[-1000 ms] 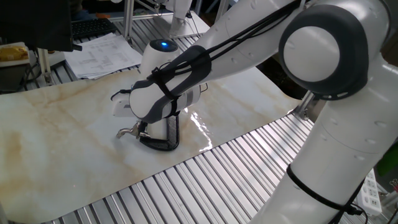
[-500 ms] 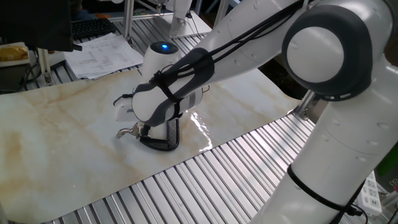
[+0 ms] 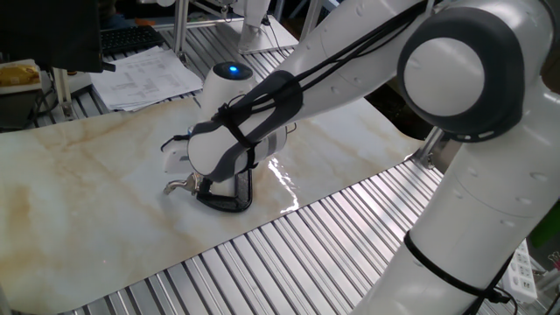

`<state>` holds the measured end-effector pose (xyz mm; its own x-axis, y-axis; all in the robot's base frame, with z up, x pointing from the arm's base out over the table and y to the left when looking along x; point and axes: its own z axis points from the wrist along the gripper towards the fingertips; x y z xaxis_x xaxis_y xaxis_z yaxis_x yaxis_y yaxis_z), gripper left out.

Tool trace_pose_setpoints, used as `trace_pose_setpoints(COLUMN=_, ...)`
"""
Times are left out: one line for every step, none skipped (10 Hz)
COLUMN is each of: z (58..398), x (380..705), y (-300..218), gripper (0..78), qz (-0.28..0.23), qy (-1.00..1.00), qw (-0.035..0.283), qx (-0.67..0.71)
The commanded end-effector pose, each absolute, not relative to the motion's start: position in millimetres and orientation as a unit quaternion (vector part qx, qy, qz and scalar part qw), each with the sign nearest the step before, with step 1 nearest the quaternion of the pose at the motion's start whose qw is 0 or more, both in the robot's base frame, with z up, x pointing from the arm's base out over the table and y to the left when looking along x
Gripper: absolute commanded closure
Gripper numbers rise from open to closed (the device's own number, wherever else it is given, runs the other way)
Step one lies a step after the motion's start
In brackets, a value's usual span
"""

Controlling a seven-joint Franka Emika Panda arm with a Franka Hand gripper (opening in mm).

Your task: Turn off the water tap

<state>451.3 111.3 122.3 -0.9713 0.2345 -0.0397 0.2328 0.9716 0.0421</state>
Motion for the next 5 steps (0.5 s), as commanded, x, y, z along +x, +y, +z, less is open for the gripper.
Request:
trace_pose_setpoints(z=116, x=451, y=111, gripper=77.6, qz=0.023, qy=0.992, qw=0.025, qx=0.124)
trace_pose_setpoints(z=117, x=452, y=113, gripper=77.6, qz=0.028, qy=0.990, qw=0.025, qx=0.134)
trace_pose_setpoints(z=118, x=452, y=116, gripper=77.6, qz=0.032, qy=0.989, qw=0.025, qx=0.144)
trace_pose_setpoints(z=120, x=452, y=122, gripper=77.6, qz=0.037, qy=0.986, qw=0.026, qx=0.159)
trace_pose_setpoints(z=122, x=453, y=128, gripper=77.6, qz=0.037, qy=0.984, qw=0.026, qx=0.173)
